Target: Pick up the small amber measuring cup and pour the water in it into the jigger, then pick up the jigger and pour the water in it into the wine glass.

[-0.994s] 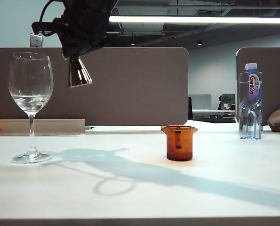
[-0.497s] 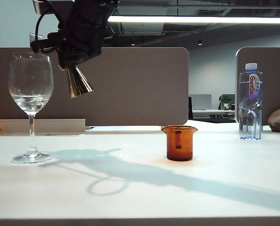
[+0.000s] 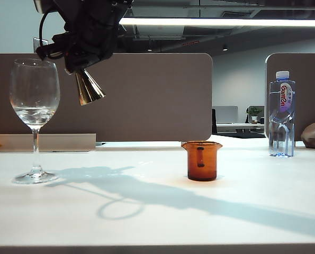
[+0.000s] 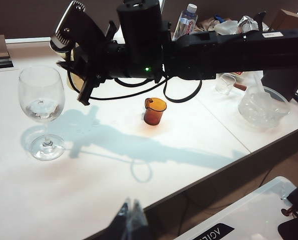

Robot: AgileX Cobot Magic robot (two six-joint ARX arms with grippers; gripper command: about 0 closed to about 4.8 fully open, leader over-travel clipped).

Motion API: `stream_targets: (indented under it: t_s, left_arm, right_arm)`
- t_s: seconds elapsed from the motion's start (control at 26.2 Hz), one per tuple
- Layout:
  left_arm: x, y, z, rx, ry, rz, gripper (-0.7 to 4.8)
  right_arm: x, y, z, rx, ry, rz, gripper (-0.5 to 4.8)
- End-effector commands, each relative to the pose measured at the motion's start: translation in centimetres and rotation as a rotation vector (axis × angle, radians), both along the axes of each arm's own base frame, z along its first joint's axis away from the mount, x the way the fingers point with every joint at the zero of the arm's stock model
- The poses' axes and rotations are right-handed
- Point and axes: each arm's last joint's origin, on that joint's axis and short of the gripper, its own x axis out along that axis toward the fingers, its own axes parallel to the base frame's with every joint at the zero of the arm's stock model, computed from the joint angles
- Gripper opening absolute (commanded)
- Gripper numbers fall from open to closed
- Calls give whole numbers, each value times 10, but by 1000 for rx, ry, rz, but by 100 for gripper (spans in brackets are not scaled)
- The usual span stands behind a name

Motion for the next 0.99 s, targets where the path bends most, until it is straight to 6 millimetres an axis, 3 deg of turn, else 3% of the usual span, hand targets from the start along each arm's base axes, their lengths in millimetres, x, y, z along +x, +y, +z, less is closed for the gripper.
stream_targets:
  t_s: [0.04,0.38,0.99]
  left_arm:
    - [-1,0,0,0,3,-3,-2]
    - [-1,0,0,0,3,-3,-2]
    - [-1,0,0,0,3,-3,-2]
  right_arm:
    - [-1,1,12,26,-43,8,39]
    - [5,9,44,31,-140,32,34]
    - [5,10,42,-154,-263,100,30]
